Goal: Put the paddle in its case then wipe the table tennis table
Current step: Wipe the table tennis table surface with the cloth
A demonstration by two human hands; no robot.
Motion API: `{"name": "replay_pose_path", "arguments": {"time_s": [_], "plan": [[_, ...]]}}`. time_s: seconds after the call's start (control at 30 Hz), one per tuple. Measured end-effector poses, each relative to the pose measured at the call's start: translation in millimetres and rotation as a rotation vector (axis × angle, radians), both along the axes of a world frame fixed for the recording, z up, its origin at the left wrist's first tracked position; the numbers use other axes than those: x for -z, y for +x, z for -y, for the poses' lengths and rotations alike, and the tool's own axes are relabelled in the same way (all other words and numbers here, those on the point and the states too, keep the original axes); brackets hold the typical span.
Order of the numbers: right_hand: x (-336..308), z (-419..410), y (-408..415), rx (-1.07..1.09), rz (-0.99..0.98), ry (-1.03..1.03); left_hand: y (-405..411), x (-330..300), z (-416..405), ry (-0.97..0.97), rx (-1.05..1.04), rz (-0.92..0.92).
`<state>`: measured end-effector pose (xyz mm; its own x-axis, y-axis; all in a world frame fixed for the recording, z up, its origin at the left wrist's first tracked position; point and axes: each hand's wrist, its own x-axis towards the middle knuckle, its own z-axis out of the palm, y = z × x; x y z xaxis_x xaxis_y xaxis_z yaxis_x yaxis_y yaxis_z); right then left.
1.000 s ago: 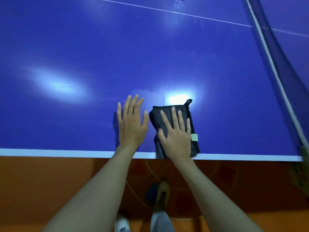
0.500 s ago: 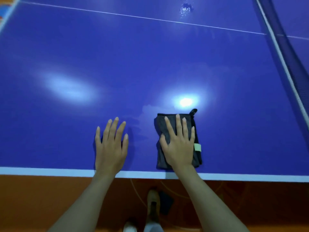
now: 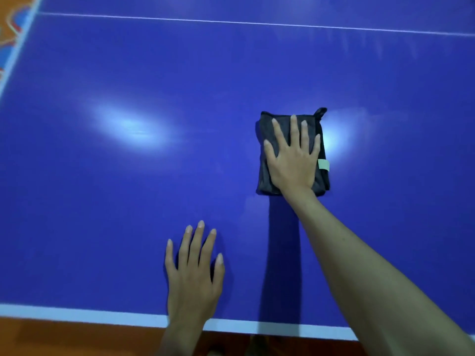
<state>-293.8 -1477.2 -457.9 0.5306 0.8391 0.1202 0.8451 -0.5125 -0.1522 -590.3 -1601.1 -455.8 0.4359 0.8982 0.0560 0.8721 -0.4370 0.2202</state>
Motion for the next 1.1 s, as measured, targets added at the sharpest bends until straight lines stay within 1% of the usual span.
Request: {"name": "replay_pose_path", "arguments": {"time_s": [0.13, 0.3, 0.53, 0.63, 0.73, 0.87, 1.1], "plan": [[3.0, 25.7, -27.4, -0.041, 0.024, 0.002, -0.4, 0.2, -0.8, 0.009, 0.01, -0.001], [4.4, 104.6, -97.3, -0.087, 0.028, 0.019, 1.2, -1.6, -0.9, 0.062, 0.021, -0.016], [3.0, 233.6, -190.0, -0.063, 0.03, -0.083, -1.9, 0.9, 1.2, 0.077, -0.001, -0.001], [0.8, 269.9, -210.2, -0.059, 0.03, -0.134, -4.6, 0.0, 3.6, 0.054, -0.013, 0.024], [-1.9, 267.9, -205.5, -0.064, 0.032, -0.156, -6.1, -0.8, 4.2, 0.032, -0.017, 0.03], [-3.1, 239.0, -186.5, -0.032, 0.032, -0.108, -4.6, -1.7, 4.2, 0.036, -0.006, 0.024], [-1.1, 142.5, -126.3, 0.019, 0.032, -0.044, -3.6, -0.8, 4.6, 0.008, -0.007, -0.017]]}}
